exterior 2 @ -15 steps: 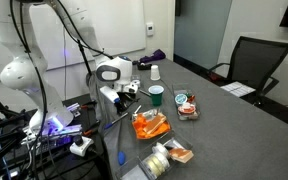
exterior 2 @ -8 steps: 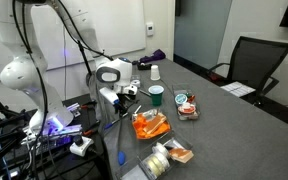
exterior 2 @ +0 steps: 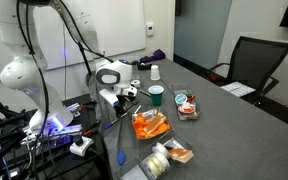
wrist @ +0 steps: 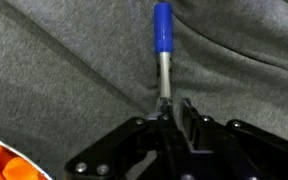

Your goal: Put the marker into the cup

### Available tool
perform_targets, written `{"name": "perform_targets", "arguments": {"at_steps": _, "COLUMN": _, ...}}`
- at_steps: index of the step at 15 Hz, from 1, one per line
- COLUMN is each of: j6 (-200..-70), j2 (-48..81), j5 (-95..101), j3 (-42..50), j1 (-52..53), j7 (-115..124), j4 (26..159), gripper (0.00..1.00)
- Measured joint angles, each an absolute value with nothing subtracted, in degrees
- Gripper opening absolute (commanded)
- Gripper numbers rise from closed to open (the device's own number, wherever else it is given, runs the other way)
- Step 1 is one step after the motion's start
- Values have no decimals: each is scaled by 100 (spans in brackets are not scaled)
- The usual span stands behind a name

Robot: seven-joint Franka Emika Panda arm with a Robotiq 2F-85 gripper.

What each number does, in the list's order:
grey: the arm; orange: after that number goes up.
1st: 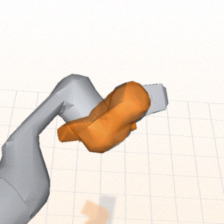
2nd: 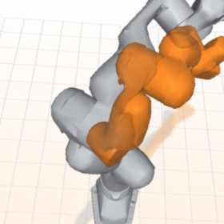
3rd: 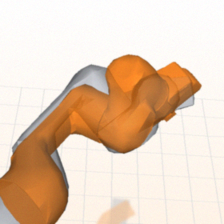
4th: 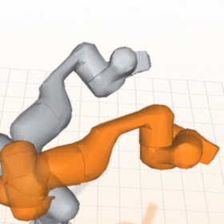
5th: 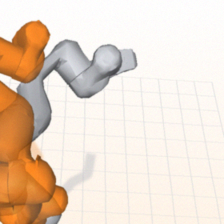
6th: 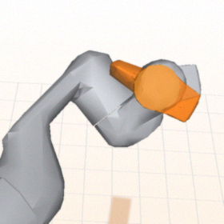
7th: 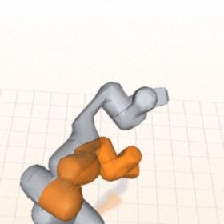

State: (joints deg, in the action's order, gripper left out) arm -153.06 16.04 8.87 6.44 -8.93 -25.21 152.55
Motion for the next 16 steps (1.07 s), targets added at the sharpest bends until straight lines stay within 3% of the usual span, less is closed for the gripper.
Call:
{"name": "perform_targets", "arguments": {"at_steps": 2, "j6": -15358, "j2": 1631, "j5": 917, "j3": 658, "j1": -893, "j7": -2512, "j4": 15255, "gripper": 42}}
{"name": "perform_targets", "arguments": {"at_steps": 4, "j6": -15444, "j2": 1721, "j5": 953, "j3": 676, "j1": -893, "j7": -2505, "j4": 15255, "gripper": 44}}
{"name": "perform_targets", "arguments": {"at_steps": 5, "j6": -15502, "j2": 1773, "j5": 979, "j3": 685, "j1": -893, "j7": -2496, "j4": 15255, "gripper": 41}}
{"name": "perform_targets", "arguments": {"at_steps": 6, "j6": -15562, "j2": 1831, "j5": 1017, "j3": 696, "j1": -893, "j7": -2478, "j4": 15255, "gripper": 19}}
{"name": "perform_targets", "arguments": {"at_steps": 8, "j6": -15645, "j2": 1900, "j5": 1124, "j3": 715, "j1": -893, "j7": -2402, "j4": 15254, "gripper": 14}}
{"name": "perform_targets", "arguments": {"at_steps": 10, "j6": -15666, "j2": 1898, "j5": 1217, "j3": 737, "j1": -893, "j7": -2343, "j4": 15245, "gripper": 1}}
{"name": "perform_targets", "arguments": {"at_steps": 16, "j6": -15676, "j2": 1879, "j5": 1283, "j3": 768, "j1": -892, "j7": -2339, "j4": 15249, "gripper": 4}}
